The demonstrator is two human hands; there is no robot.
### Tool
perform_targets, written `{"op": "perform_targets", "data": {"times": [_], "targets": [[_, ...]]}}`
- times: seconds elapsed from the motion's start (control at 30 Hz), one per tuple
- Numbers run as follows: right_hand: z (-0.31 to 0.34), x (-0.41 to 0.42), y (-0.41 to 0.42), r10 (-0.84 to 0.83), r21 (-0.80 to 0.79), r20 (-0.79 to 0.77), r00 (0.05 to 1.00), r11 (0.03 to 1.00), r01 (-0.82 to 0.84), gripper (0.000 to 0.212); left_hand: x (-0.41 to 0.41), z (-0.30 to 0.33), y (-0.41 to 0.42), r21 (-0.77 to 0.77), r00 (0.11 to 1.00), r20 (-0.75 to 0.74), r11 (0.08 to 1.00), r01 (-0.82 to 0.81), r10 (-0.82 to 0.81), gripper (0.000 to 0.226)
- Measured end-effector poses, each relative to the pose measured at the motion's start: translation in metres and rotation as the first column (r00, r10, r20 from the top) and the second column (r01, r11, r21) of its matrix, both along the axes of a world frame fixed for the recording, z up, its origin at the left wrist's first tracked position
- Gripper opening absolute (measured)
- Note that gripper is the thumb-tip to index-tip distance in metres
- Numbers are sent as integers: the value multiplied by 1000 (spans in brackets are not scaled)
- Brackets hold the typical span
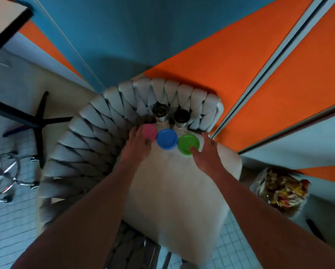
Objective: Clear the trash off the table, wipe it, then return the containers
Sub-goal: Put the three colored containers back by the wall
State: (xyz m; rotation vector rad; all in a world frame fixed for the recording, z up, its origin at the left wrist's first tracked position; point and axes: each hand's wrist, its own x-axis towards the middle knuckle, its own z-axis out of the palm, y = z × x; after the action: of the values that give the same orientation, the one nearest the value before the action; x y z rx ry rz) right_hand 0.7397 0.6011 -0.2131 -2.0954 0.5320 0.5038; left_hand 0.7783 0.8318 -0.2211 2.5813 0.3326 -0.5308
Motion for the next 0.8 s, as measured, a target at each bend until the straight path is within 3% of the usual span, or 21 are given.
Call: {"op": "perform_targets", "data": {"times": [0.1, 0.23, 0.4, 0.6, 0.73, 0.8], "targets": [[-35, 7, 3, -53, 26, -89, 995, 998, 56, 75, 19, -32, 1, -45, 998, -40, 997, -56, 55, 66], [-67, 13, 7, -115, 106, -183, 976, 985, 136, 67, 31, -56, 2, -138, 981, -73, 973, -187, 178, 93], [-73, -5, -5, -254, 196, -164, 953, 939, 284, 61, 20, -51, -7, -148, 969, -13, 958, -247, 248, 61], [-50, -60, -49, -430, 195, -120, 895, 874, 446, 66, -32, -18, -36, -232, 987, 50, 962, -140, 156, 70], [-14, -93, -95, -496, 175, -54, 867, 850, 497, 66, -71, 45, -96, -312, 969, 159, 941, -132, 188, 52], [24, -115, -123, -562, 175, -19, 827, 813, 556, 66, -89, 70, -126, -353, 974, 179, 933, -68, 138, 55]]}}
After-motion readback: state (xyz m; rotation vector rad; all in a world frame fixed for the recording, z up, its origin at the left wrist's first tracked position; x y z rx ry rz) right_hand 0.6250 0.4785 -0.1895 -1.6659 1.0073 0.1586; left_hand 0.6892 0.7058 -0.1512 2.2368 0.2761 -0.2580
